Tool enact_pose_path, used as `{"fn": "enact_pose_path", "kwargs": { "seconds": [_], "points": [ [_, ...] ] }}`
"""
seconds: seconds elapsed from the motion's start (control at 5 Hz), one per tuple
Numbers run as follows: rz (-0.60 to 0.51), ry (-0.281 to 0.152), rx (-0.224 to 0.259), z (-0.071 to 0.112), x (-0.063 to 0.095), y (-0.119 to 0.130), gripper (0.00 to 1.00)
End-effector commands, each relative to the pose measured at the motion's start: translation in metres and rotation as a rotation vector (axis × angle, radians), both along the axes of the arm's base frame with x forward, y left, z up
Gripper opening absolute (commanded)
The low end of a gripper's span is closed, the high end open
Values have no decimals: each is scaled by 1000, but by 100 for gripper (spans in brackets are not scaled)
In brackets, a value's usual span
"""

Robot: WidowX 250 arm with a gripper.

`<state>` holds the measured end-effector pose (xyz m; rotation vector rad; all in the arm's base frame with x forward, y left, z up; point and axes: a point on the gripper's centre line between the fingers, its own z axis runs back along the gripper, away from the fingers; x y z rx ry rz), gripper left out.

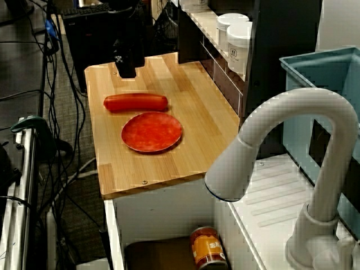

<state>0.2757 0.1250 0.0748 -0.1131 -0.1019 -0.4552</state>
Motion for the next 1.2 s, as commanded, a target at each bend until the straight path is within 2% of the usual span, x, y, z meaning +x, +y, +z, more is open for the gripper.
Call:
{"fn": "enact_pose_path", "kwargs": {
  "seconds": [0.0, 0.4, 0.6, 1.0],
  "points": [
    [5, -23, 20, -7, -11, -7, 100],
    [-5, -9, 34, -6, -8, -20, 100],
    [8, -2, 45, -14, -6, -18, 100],
    [59, 6, 26, -17, -6, -16, 100]
  ]
}}
